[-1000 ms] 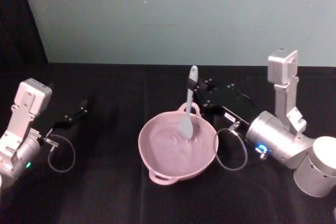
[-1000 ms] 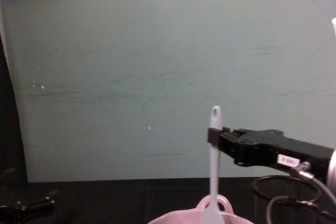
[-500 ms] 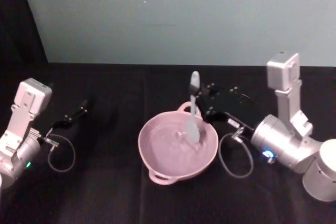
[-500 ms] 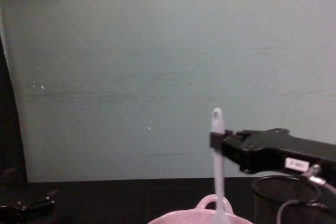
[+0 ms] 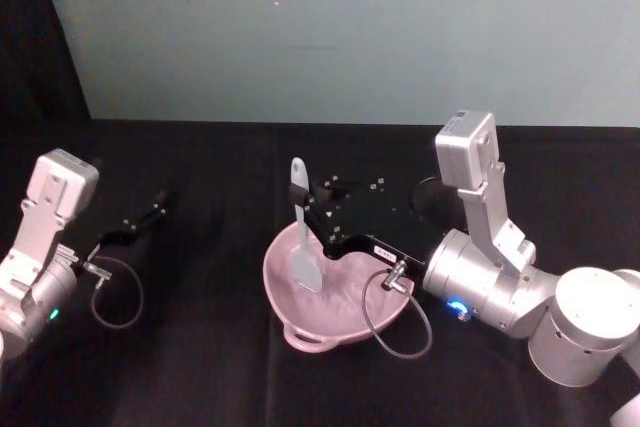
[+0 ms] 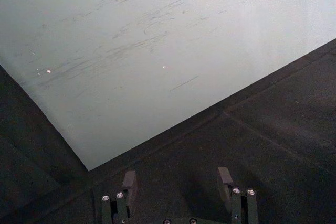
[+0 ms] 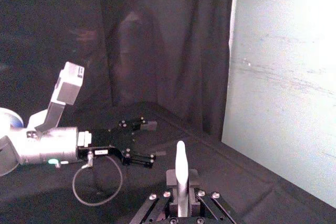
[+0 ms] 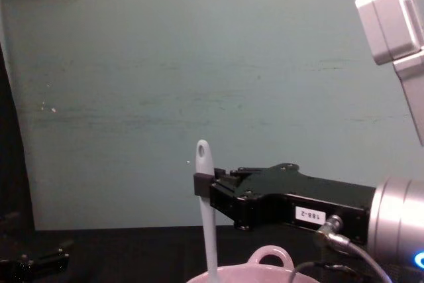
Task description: Use the one hand to pick up the spoon and stir the clear water in the bowl.
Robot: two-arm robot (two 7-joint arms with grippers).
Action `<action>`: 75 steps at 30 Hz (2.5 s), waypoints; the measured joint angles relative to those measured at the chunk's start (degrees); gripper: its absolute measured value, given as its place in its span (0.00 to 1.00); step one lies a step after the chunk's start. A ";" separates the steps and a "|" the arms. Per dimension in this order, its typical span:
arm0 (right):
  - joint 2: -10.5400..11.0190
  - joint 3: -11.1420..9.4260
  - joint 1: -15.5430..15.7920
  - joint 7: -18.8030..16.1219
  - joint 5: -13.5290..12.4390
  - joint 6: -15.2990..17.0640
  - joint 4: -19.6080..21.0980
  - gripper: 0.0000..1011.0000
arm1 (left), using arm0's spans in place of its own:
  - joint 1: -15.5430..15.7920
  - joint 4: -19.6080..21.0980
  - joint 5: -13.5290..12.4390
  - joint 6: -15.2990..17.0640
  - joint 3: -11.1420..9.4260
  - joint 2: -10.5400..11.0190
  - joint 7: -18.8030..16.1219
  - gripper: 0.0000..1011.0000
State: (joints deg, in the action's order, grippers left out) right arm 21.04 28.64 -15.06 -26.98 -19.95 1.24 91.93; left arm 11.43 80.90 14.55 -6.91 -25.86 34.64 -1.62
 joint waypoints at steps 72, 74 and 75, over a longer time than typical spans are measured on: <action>-3.03 -1.54 -4.07 -0.49 -5.60 0.35 -9.26 0.12 | 0.00 0.00 0.00 0.00 0.00 0.00 0.00 0.99; -2.59 -2.51 -3.58 0.46 -6.10 0.34 -9.29 0.12 | 0.00 0.00 0.00 0.00 0.00 0.00 0.00 0.99; -2.38 -2.82 -3.38 0.77 -6.18 0.34 -9.21 0.12 | 0.01 0.00 0.00 0.00 0.00 0.00 0.00 0.99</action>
State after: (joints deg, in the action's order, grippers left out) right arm 18.67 25.82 -18.44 -26.21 -26.13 1.58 82.72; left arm 11.43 80.90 14.55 -6.91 -25.86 34.65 -1.62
